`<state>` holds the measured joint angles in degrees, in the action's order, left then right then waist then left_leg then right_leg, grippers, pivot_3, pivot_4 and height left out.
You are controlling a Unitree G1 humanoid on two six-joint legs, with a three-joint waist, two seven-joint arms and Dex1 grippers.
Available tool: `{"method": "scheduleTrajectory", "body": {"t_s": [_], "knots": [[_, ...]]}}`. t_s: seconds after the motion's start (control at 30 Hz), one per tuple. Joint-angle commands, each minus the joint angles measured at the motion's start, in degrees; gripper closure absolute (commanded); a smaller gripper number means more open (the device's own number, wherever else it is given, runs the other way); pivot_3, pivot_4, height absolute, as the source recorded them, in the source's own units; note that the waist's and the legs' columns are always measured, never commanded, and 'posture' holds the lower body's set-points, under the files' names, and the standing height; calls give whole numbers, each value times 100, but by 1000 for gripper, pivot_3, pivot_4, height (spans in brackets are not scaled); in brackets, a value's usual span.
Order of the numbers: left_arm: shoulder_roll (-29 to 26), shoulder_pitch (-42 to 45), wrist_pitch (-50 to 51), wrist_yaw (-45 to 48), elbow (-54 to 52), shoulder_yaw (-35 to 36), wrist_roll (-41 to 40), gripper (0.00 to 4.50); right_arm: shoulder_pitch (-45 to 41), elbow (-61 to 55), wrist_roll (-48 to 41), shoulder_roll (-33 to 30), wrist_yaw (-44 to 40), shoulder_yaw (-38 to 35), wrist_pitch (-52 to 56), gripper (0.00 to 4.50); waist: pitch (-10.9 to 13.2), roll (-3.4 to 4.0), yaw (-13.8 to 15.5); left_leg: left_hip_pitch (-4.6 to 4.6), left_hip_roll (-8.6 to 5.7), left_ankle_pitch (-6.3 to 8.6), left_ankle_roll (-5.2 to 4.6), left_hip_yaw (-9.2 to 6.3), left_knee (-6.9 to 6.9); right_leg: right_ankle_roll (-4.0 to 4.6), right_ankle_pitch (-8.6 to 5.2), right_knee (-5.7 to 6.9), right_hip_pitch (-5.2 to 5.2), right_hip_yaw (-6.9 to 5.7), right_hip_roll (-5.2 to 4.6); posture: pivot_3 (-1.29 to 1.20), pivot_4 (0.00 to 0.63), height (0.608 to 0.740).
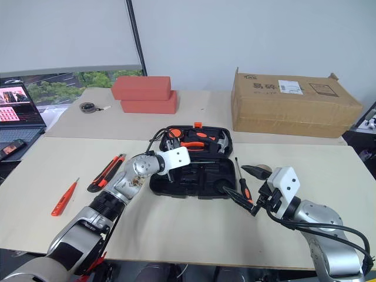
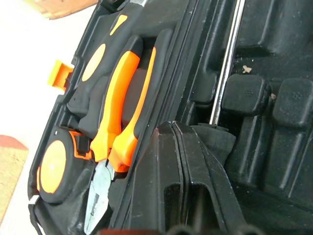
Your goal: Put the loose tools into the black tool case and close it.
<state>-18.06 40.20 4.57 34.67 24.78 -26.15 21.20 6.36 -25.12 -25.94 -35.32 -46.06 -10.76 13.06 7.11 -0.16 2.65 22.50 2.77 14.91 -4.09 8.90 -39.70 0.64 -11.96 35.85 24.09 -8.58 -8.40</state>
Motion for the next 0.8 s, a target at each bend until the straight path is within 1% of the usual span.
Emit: {"method": "scheduleTrajectory", "body": {"t_s": [0.03, 0.17, 0.33, 0.43, 0.47, 0.53, 0.57, 0.63, 0.7, 0.73, 0.77, 0.8], "knots": [[21, -409, 126, 245, 999, -499, 342, 4450, -30, -148, -54, -74, -2, -61, 24, 0, -6, 0, 7, 0, 0, 0, -1, 0, 0, 0, 0, -1, -1, 0, -1, 0, 150, 712], [83, -444, 13, 222, 1167, -507, 408, 4450, -70, -94, -53, -96, -27, -69, 17, 0, -21, 2, 11, 0, 0, 1, -2, -10, 1, -1, -1, -7, -7, 2, -4, 0, 150, 712], [150, -466, -4, 89, 1157, -278, 279, 4450, -149, -7, -8, -161, -5, -111, 38, 0, -25, 8, 3, 3, -2, 2, -1, -34, 4, -3, -3, -15, -15, -2, -3, 0, 150, 712], [297, -433, 4, -19, 912, 304, -258, 4450, -251, 97, -21, -183, 151, -191, 146, 0, -23, 12, -13, 19, -2, 2, -1, -49, 12, -4, -4, -35, -12, -10, 1, 0, 150, 712], [360, -428, -159, 20, 770, 542, -536, 4450, -300, 152, -15, -195, 211, -233, 179, 0, -22, 14, -20, 27, -2, 2, -1, -53, 21, -4, -4, -48, -7, -14, 2, 0, 150, 712], [441, -433, -339, 149, 438, 967, -1059, 4450, -383, 292, 26, -268, 298, -296, 300, 0, -5, 15, -31, 42, -6, 2, -1, -56, 46, -11, 1, -86, 5, -25, 1, 0, 150, 712], [455, -433, -330, 213, 260, 1161, -1299, 4450, -417, 369, 57, -324, 307, -313, 357, 0, 4, 16, -36, 47, -8, 1, -2, -55, 46, -27, 11, -84, 10, -27, -1, 0, 150, 712], [469, -428, -243, 450, -138, 1537, -1844, 4450, -517, 589, 204, -458, 357, -299, 449, 0, 16, 18, -38, 57, -12, 0, -3, -53, 46, -33, 15, -85, 21, -29, -2, 0, 150, 712], [382, -439, -115, 799, -543, 1802, -2331, 4450, -657, 847, 305, -596, 346, -280, 507, 0, 43, -7, -45, 76, -15, -31, -6, -53, 46, -41, 27, -75, 34, -36, 4, 0, 150, 712], [298, -441, -2, 969, -737, 1928, -2556, 4450, -745, 992, 370, -664, 343, -263, 536, 0, 51, -16, -48, 91, -15, -35, -6, -53, 46, -70, 49, -74, 37, -37, 8, 0, 150, 712], [215, -447, 90, 1111, -888, 2031, -2733, 4450, -822, 1112, 431, -724, 349, -241, 574, 0, 53, -19, -51, 122, -17, -39, -17, -53, 46, -66, 51, -78, 55, -43, 16, 0, 150, 712], [105, -466, 197, 1268, -1028, 2133, -2916, 4450, -892, 1213, 468, -785, 331, -208, 634, 0, 53, -20, -55, 143, -22, -62, -57, -49, 47, -59, 50, -78, 74, -47, 48, 0, 150, 712]]}}
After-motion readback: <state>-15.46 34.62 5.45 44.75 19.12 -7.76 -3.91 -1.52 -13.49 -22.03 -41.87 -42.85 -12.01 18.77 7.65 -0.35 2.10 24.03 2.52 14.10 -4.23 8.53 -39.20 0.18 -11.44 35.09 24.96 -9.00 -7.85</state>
